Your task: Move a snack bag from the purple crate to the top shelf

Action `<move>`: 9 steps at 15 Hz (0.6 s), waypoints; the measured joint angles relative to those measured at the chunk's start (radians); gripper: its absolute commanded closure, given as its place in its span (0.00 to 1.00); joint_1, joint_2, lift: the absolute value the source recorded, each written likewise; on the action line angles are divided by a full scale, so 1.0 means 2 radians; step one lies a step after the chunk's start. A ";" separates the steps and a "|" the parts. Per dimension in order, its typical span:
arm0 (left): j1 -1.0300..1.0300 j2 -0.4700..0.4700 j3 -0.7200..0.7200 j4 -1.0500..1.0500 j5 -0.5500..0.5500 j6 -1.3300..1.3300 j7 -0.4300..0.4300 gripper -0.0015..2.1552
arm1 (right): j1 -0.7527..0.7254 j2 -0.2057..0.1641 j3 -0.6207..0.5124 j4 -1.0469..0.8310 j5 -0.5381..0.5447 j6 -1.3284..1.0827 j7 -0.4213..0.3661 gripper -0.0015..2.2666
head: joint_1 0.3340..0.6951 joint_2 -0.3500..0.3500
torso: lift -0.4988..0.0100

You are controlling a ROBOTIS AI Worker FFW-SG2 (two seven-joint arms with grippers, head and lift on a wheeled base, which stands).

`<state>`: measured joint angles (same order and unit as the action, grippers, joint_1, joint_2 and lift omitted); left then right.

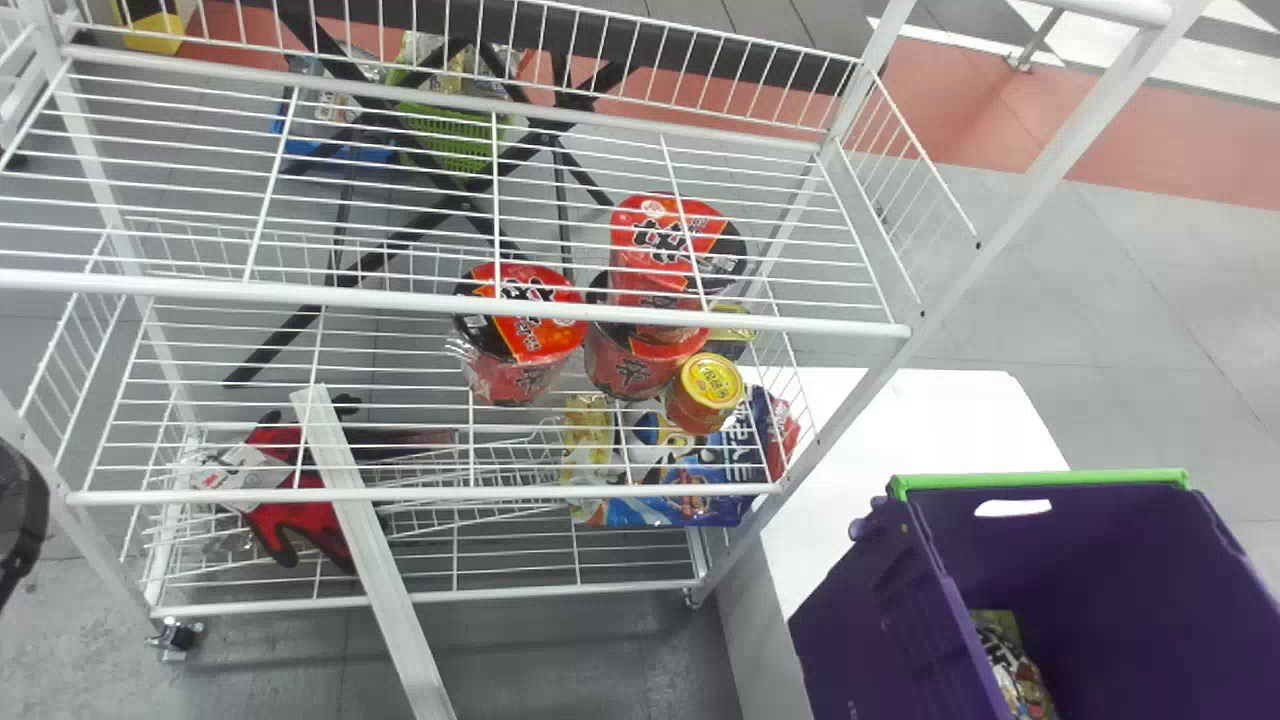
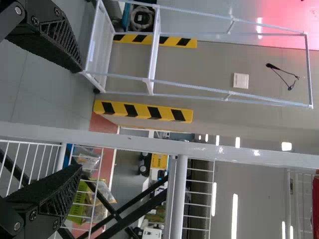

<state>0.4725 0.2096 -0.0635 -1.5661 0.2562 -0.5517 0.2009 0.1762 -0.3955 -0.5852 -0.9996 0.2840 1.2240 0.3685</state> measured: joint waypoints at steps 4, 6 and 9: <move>0.000 -0.002 0.001 -0.001 0.000 0.005 0.000 0.06 | 0.012 0.001 -0.045 -0.062 0.003 0.070 0.044 0.99 | 1.00 0.00 | 0.09; 0.000 -0.002 0.002 -0.002 -0.001 0.009 0.000 0.06 | 0.017 0.000 -0.076 -0.096 0.014 0.099 0.071 0.99 | 1.00 0.00 | 0.09; -0.001 -0.004 0.002 -0.004 -0.004 0.018 0.000 0.06 | 0.020 0.001 -0.108 -0.148 0.028 0.137 0.105 0.99 | 1.00 0.00 | 0.09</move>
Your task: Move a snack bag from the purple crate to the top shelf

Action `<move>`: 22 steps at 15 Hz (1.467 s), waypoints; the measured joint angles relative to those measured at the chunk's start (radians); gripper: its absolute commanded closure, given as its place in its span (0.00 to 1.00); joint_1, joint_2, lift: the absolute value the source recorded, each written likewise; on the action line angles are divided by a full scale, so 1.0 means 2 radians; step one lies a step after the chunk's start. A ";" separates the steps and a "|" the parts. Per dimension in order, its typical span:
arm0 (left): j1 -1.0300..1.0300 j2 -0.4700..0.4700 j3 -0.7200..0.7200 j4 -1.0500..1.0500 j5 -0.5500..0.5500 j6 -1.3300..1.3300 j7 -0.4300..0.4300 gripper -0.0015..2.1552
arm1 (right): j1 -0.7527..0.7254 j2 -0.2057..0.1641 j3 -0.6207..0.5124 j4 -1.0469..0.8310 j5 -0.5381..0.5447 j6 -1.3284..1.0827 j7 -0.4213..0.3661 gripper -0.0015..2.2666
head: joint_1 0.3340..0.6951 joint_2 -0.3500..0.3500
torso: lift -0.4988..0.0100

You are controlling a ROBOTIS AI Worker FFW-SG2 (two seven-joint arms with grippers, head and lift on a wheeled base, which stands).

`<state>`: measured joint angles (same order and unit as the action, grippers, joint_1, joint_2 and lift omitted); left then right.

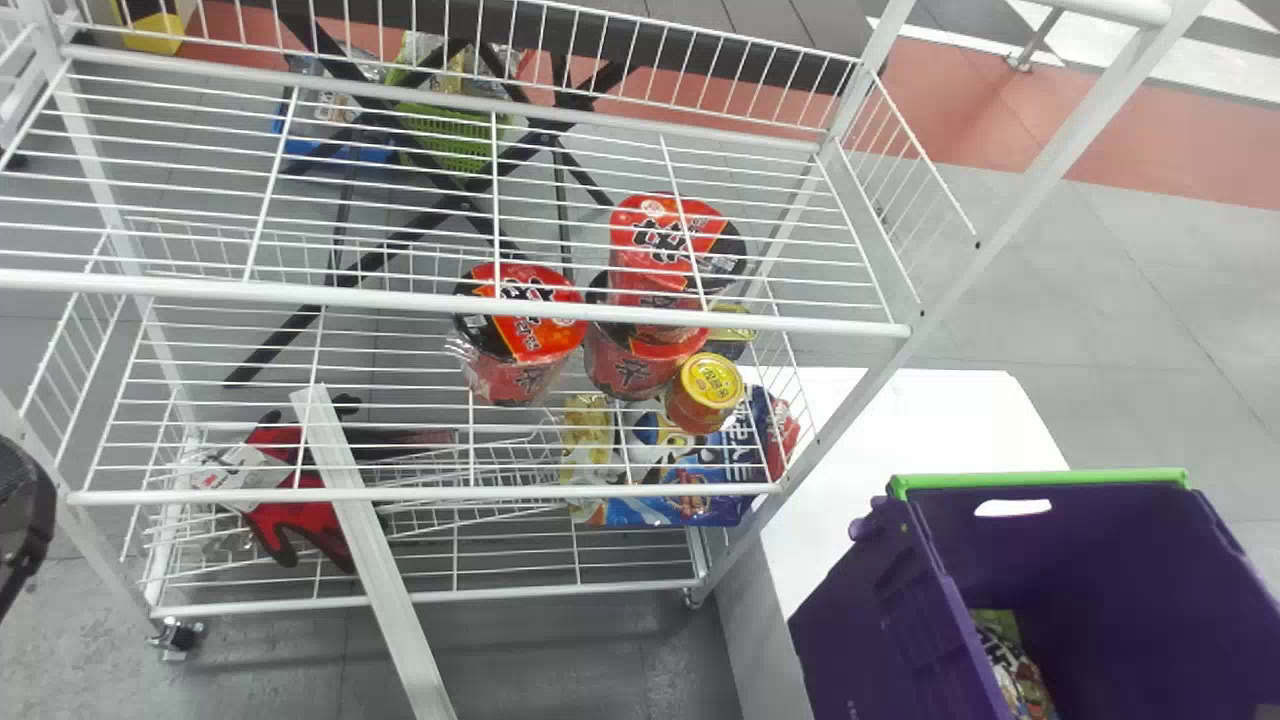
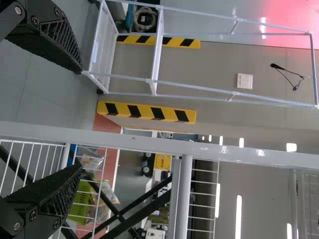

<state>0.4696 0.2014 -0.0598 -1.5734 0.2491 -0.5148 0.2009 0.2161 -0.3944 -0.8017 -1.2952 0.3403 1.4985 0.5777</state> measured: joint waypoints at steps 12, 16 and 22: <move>-0.002 -0.003 -0.002 -0.004 -0.006 0.017 0.001 0.06 | -0.012 0.078 -0.045 -0.248 -0.012 0.034 0.026 0.99 | 1.00 0.00 | 0.19; 0.001 -0.003 -0.002 -0.006 -0.008 0.018 0.002 0.06 | -0.012 0.086 -0.041 -0.254 -0.014 0.034 0.026 0.99 | 1.00 0.00 | 0.22; -0.002 -0.003 -0.003 -0.006 -0.008 0.019 0.003 0.06 | -0.011 0.096 -0.043 -0.273 -0.014 0.034 0.027 0.99 | 1.00 0.00 | 0.27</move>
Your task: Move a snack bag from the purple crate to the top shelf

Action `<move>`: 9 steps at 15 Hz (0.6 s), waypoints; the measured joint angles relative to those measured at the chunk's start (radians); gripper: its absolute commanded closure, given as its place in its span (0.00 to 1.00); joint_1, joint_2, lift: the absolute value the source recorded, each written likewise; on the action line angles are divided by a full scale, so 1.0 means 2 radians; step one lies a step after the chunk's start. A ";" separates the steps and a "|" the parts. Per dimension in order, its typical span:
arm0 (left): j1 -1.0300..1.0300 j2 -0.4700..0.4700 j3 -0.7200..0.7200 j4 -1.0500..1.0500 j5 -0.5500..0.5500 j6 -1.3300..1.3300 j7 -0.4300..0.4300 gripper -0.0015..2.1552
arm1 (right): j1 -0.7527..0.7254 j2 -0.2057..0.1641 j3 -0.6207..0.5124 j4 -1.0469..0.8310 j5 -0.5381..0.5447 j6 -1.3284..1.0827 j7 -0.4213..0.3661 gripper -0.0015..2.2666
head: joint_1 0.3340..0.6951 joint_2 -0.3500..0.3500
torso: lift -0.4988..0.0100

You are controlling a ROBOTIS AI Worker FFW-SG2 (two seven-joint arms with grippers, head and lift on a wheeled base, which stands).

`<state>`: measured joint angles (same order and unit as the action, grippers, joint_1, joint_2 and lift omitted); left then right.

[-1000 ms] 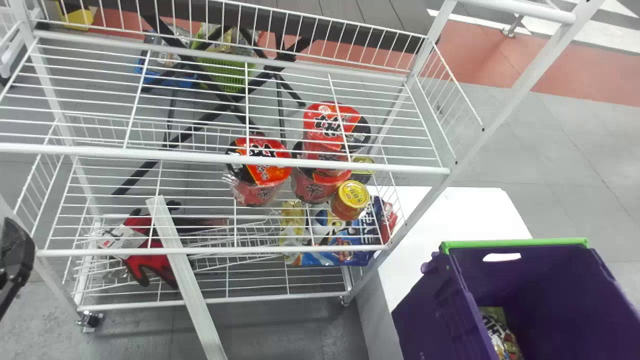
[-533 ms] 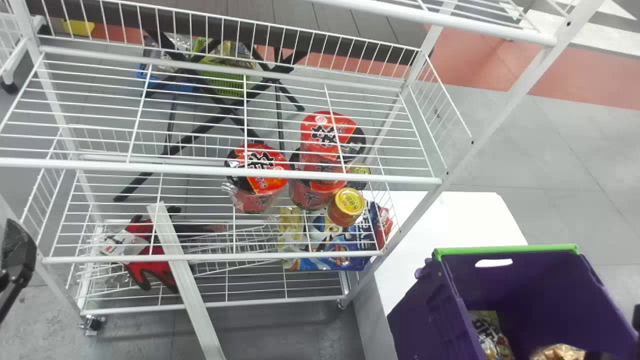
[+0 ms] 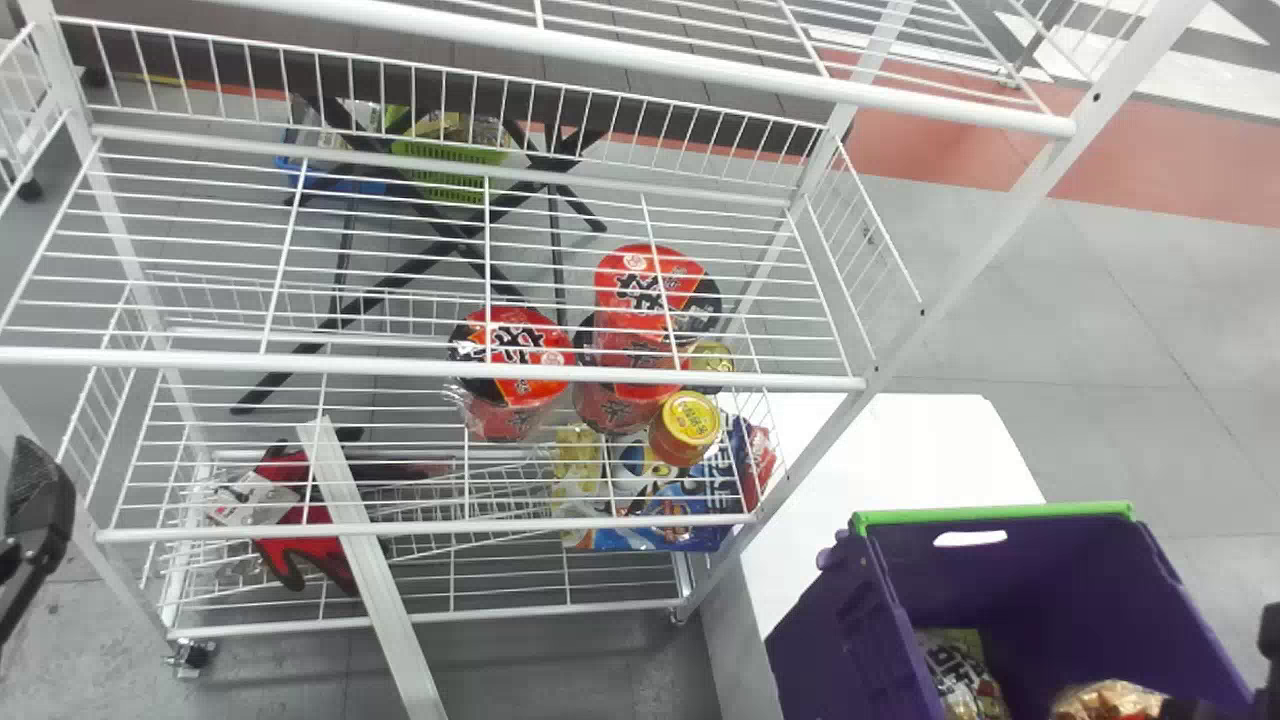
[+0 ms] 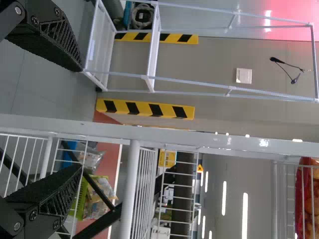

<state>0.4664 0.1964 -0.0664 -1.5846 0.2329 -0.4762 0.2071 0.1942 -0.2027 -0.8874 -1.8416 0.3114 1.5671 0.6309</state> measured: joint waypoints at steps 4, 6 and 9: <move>0.000 0.000 0.000 0.000 0.000 0.000 0.000 0.06 | 0.003 0.005 0.001 -0.013 -0.001 0.000 0.001 0.99 | 1.00 0.00 | 0.30; 0.000 0.001 0.000 0.001 0.001 0.000 0.000 0.06 | 0.007 0.009 0.001 -0.021 -0.006 0.000 0.001 0.99 | 1.00 0.00 | 0.31; -0.001 0.003 -0.001 0.001 0.002 0.001 0.000 0.06 | 0.012 0.017 0.003 -0.032 -0.010 0.000 0.001 0.99 | 1.00 0.00 | 0.34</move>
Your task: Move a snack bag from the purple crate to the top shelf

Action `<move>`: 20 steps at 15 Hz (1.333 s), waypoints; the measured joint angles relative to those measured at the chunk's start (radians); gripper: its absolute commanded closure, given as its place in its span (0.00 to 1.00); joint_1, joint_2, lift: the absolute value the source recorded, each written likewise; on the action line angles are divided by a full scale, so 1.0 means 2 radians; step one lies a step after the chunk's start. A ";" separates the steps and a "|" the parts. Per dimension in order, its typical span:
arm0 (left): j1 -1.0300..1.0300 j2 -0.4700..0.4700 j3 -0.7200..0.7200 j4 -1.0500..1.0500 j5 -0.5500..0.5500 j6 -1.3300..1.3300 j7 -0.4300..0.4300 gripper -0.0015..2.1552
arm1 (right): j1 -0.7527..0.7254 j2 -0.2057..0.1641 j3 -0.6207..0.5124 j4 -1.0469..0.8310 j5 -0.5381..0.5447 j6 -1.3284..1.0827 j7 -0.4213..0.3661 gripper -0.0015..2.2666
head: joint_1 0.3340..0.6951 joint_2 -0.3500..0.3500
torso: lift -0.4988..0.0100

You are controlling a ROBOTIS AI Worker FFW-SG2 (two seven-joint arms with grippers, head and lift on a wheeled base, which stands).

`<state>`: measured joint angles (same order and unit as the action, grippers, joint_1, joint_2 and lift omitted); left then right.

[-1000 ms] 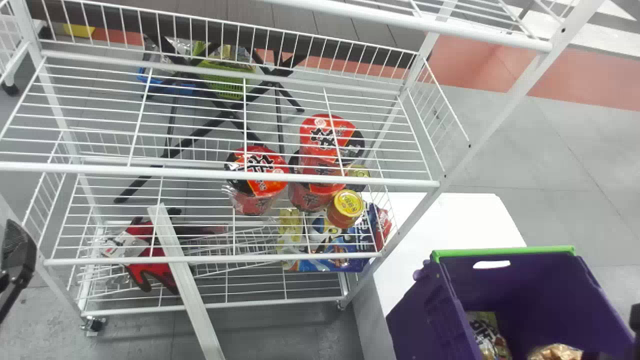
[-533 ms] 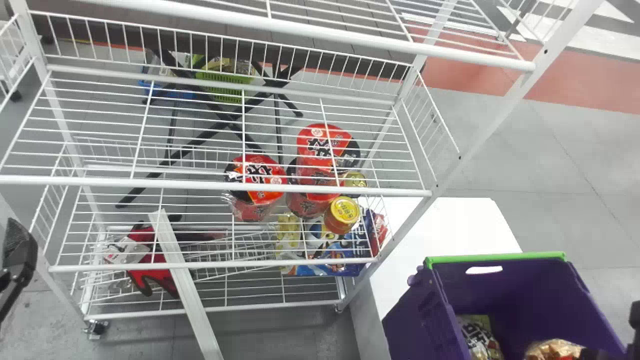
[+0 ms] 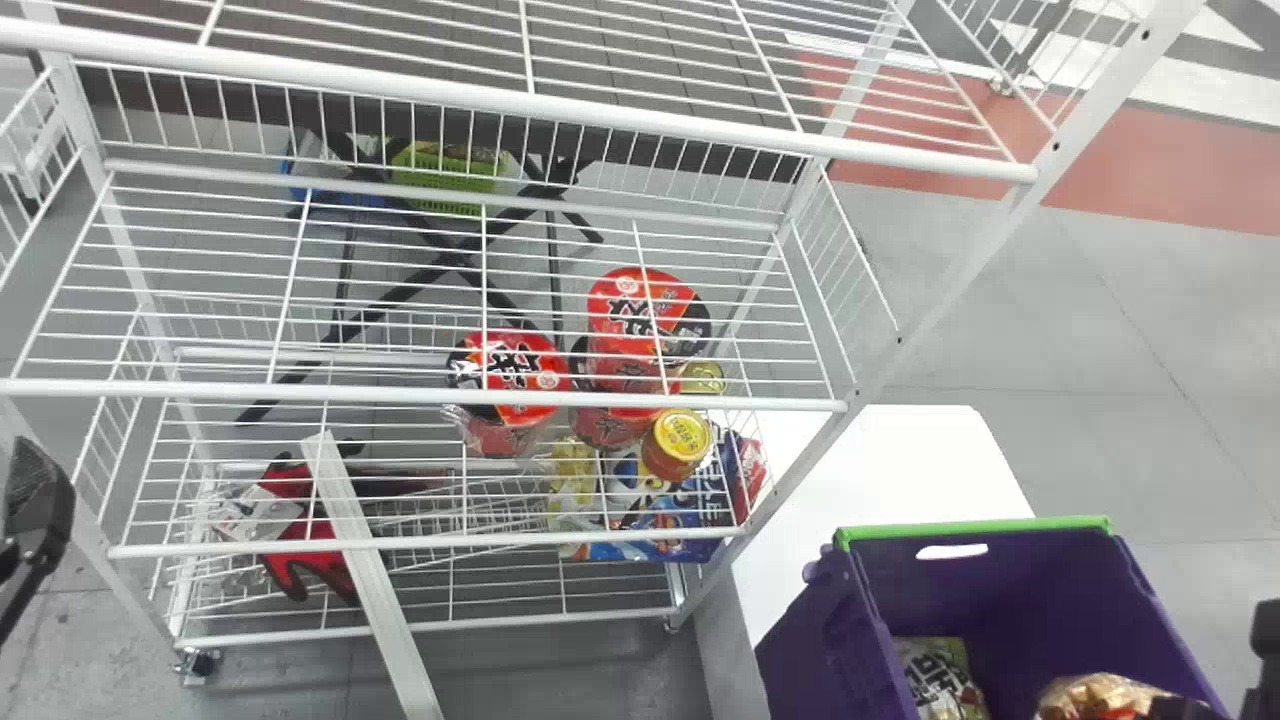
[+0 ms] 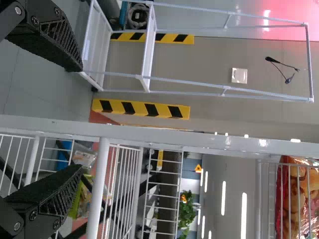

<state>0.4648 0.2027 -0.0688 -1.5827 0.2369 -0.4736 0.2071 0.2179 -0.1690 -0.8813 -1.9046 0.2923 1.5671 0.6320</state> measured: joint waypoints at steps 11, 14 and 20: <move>-0.007 0.003 -0.003 0.008 0.008 0.000 0.000 0.06 | 0.015 0.020 0.008 -0.042 0.000 0.000 0.007 0.99 | 1.00 0.00 | 0.42; -0.012 0.002 -0.005 0.012 0.008 0.002 0.000 0.06 | 0.018 0.021 0.009 -0.043 0.000 0.000 0.007 0.99 | 1.00 0.00 | 0.45; -0.014 0.001 -0.006 0.019 0.009 0.002 0.000 0.06 | 0.021 0.022 0.010 -0.043 0.001 0.000 0.010 0.99 | 1.00 0.00 | 0.49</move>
<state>0.4360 0.2045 -0.0818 -1.5456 0.2546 -0.4700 0.2071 0.2593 -0.1258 -0.8621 -1.9911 0.2945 1.5670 0.6512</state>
